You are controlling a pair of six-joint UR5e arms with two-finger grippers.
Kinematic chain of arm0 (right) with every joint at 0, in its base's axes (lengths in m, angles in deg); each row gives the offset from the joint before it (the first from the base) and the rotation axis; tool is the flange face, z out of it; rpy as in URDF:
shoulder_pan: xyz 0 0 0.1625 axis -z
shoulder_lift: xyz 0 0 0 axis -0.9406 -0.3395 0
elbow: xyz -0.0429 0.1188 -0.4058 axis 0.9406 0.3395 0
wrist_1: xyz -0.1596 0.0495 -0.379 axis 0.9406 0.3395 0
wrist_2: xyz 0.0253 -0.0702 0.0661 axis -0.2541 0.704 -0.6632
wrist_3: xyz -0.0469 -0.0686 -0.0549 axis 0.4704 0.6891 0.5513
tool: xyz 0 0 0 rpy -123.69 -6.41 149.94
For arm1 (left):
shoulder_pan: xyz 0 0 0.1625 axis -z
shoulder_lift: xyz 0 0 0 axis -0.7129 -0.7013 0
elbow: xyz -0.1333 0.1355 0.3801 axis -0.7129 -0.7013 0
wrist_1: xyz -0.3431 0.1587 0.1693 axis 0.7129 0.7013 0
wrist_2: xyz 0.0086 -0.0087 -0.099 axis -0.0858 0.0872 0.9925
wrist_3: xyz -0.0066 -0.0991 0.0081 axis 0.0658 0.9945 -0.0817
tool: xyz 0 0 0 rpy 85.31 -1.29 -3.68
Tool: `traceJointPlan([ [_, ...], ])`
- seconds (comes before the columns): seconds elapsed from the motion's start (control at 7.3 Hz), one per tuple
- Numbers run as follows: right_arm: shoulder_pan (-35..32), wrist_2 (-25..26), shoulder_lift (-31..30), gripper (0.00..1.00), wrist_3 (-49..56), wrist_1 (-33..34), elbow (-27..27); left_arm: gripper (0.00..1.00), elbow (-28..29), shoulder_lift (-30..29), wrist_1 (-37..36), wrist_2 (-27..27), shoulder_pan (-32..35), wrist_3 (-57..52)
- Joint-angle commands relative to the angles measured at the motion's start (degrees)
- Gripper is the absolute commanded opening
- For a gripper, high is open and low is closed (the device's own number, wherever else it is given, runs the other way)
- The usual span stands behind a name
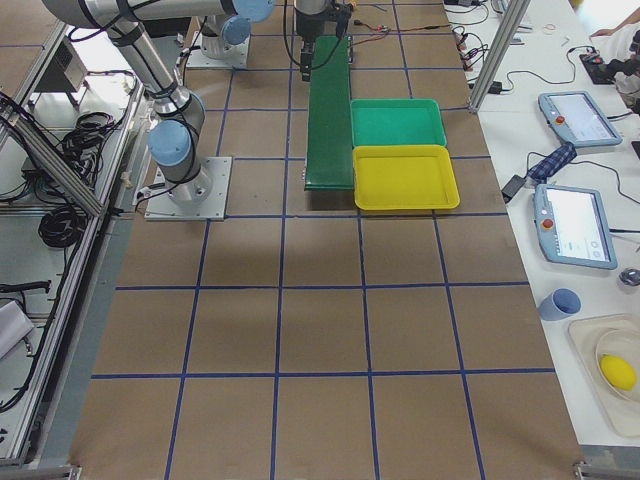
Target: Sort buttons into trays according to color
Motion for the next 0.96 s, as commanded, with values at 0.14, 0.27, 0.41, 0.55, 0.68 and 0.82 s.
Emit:
traceJointPlan([
  [0.14,-0.1,0.1,-1.1,1.0,0.0,0.7,-2.0,1.0,2.1,0.3,-0.7,2.4,-5.6,8.3],
  [0.27,0.0,0.1,-1.1,1.0,0.0,0.7,-2.0,1.0,4.8,-0.8,0.0,3.6,-8.5,8.6],
  [0.41,0.0,0.0,-1.2,1.0,0.0,0.8,-2.0,1.0,6.3,-1.0,0.5,4.1,-10.3,8.6],
  [0.55,0.0,0.1,-1.1,1.0,0.0,0.8,-2.0,1.0,7.0,-1.6,0.7,4.1,-12.3,8.7],
  [0.68,0.0,0.0,-1.1,1.0,0.0,0.8,-2.0,1.0,6.9,-2.5,0.7,4.7,-13.4,9.9],
  [0.82,0.0,-0.1,-0.9,1.0,0.0,0.9,-2.0,1.0,7.0,-3.1,1.5,4.8,-14.6,10.1],
])
